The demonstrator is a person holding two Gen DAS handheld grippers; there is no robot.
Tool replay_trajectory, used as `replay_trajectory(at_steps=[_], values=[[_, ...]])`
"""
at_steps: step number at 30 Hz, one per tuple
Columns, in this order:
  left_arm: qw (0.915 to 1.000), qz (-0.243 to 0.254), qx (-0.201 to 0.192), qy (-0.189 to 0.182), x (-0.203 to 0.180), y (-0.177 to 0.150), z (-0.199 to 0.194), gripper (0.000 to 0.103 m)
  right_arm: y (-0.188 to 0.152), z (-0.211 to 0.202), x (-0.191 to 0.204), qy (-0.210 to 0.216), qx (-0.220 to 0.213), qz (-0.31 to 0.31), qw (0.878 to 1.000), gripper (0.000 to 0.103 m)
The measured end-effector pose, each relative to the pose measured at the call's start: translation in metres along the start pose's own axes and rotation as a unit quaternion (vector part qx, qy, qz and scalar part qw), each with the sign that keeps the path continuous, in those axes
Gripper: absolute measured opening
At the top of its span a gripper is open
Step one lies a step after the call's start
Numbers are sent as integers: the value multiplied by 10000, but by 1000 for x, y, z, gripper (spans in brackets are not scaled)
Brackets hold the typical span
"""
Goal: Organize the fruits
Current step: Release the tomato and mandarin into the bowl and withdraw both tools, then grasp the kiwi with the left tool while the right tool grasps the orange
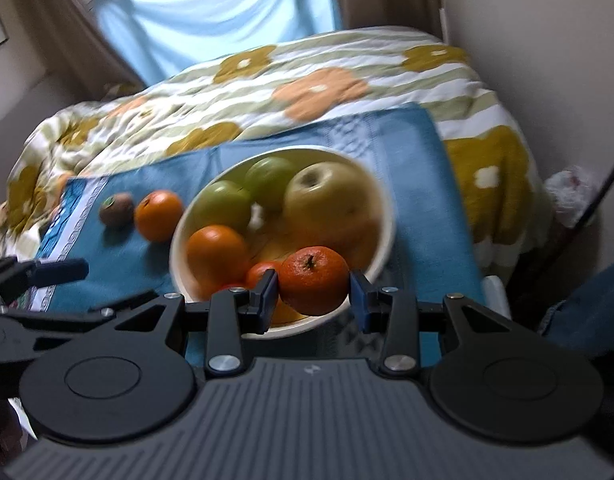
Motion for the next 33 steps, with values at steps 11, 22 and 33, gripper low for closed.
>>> replay_trajectory(at_steps=[11, 22, 33], values=[[9994, -203, -21, 280, 30, -4, -8, 86, -1, 16, 6, 11, -3, -22, 10000, 62], [9989, -204, -206, 365, 38, 0, -26, 86, 4, -3, -6, -248, -207, 306, 9990, 103], [9967, -423, -417, 557, 68, 11, -58, 86, 29, -27, 28, -162, -415, 93, 9990, 103]])
Point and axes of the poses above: each gripper's, at about its wrist camera, not at the fingertips, and z roughly the way its jaws point, x to its left, y to its top, the point moved 4 cm from there along z, roughly the way its jaws point, and after that the axes turned 10 degrees about -z, right-handed, at the moved point
